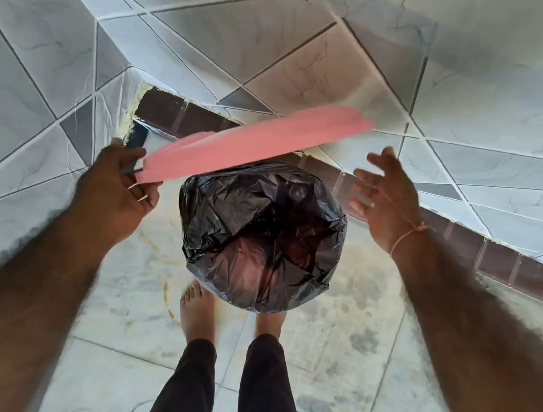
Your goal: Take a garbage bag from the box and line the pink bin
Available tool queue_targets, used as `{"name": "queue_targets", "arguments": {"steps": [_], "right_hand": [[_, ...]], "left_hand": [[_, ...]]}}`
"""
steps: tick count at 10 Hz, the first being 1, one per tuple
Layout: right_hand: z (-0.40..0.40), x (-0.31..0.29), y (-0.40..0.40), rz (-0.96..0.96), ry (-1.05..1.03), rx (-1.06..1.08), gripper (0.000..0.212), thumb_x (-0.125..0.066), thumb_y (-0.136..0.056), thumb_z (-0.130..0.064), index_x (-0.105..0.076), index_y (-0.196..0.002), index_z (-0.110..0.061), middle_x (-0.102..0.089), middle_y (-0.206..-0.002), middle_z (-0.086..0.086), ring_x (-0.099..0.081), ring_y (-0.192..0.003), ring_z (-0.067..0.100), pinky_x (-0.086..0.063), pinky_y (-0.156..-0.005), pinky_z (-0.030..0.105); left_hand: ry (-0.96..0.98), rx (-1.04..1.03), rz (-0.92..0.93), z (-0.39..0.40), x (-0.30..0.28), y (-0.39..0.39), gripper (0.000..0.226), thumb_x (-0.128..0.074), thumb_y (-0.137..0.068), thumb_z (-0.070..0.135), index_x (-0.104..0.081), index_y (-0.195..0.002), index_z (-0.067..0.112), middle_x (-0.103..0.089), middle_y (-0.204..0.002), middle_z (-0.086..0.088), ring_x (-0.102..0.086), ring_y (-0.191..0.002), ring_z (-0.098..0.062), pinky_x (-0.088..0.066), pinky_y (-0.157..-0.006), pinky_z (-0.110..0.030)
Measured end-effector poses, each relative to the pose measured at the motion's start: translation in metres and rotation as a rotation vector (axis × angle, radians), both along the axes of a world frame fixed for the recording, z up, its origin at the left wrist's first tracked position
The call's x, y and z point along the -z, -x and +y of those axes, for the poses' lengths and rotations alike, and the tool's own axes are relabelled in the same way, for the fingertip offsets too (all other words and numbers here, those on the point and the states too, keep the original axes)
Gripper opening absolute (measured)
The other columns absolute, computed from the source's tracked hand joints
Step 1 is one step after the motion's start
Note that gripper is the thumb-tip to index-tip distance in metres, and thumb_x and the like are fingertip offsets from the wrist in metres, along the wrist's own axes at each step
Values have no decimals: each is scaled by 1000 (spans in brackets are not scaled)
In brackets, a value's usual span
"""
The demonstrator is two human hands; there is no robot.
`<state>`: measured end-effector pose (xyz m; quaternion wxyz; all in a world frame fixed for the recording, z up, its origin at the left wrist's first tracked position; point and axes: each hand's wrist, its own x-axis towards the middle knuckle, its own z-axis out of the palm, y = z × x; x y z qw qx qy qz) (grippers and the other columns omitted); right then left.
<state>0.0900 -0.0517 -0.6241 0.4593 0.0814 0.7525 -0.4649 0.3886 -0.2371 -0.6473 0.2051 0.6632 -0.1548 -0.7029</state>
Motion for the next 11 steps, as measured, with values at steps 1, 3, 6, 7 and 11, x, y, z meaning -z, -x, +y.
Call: {"name": "queue_targets", "arguments": {"steps": [1, 3, 6, 7, 11], "right_hand": [[-12, -24, 7, -101, 221, -21, 43, -33, -96, -59, -61, -118, -34, -54, -140, 4, -52, -125, 24, -42, -98, 46], [-5, -33, 10, -66, 161, -135, 53, -29, -97, -57, -72, -95, -25, -69, -114, 1, -59, -104, 18, -41, -82, 38], [50, 17, -37, 54, -142, -444, 31, -37, -100, -19, -62, -112, -5, -64, -120, 15, -59, -107, 24, -41, -77, 33], [61, 36, -56, 203, -249, -696, 37, -42, -96, -32, -53, -128, -18, -59, -132, 15, -59, -116, 34, -50, -96, 46], [57, 30, -70, 475, -622, -1242, 74, -36, -97, -39, 7, -154, -22, 7, -165, 1, 4, -151, 29, -16, -116, 58]], "left_hand": [[-12, 102, 65, -6, -18, 2, 27, -65, -85, 40, -68, -100, 18, -62, -104, -7, -58, -85, -18, -51, -59, -24], [61, 200, 38, 12, -22, -3, 15, -58, -85, 3, -67, -87, 15, -68, -81, -5, -58, -79, -21, -52, -62, -25], [127, 285, -192, 95, 3, 2, 24, -54, -79, -15, -64, -96, -1, -67, -69, -7, -60, -70, -27, -55, -58, -26], [248, 475, -437, 109, 16, 11, 36, -55, -77, -9, -67, -107, 6, -67, -91, -5, -63, -84, -25, -53, -63, -22], [591, 1451, -740, 119, 11, 0, 60, -49, -93, 29, -30, -148, 15, -33, -154, -8, -36, -139, -30, -36, -111, -52]]}}
